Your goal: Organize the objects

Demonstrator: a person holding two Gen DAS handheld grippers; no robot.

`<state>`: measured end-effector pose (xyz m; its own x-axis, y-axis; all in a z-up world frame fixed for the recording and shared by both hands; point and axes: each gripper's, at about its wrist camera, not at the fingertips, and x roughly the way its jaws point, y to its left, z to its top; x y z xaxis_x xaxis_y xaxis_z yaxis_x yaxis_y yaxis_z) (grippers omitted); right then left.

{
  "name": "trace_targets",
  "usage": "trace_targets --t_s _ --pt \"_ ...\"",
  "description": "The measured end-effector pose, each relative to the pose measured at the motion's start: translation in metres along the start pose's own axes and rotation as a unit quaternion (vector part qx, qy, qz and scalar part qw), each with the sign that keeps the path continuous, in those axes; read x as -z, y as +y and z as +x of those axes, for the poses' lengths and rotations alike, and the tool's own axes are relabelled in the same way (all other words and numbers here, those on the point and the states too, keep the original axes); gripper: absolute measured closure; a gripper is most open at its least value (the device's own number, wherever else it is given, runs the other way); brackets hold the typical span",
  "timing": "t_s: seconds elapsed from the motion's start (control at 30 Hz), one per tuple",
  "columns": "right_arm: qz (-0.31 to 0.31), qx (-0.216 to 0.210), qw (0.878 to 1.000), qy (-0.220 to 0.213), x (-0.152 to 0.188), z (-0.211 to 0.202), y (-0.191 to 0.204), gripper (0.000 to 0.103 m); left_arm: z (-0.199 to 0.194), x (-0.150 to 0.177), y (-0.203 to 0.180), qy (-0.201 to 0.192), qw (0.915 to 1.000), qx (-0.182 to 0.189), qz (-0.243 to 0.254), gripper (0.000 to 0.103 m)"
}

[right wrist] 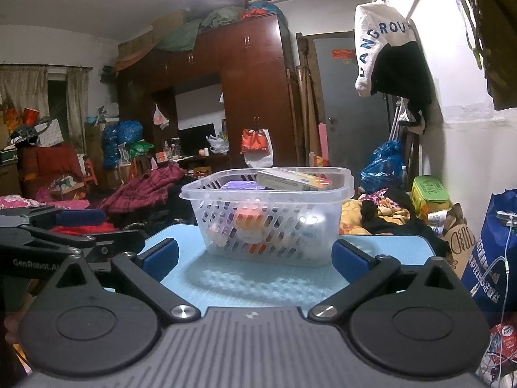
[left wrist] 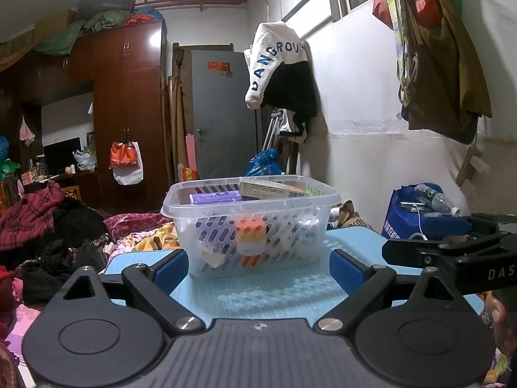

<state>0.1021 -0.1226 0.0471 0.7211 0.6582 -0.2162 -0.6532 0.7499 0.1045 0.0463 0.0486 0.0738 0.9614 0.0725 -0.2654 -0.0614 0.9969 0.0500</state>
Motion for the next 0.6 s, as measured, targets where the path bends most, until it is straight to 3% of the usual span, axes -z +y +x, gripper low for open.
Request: trace_targets --t_s 0.6 --pt "-0.003 -0.002 1.0 0.0 -0.0001 -0.0002 0.0 0.0 0.0064 0.0011 -0.0006 0.009 1.0 -0.001 -0.003 0.007"
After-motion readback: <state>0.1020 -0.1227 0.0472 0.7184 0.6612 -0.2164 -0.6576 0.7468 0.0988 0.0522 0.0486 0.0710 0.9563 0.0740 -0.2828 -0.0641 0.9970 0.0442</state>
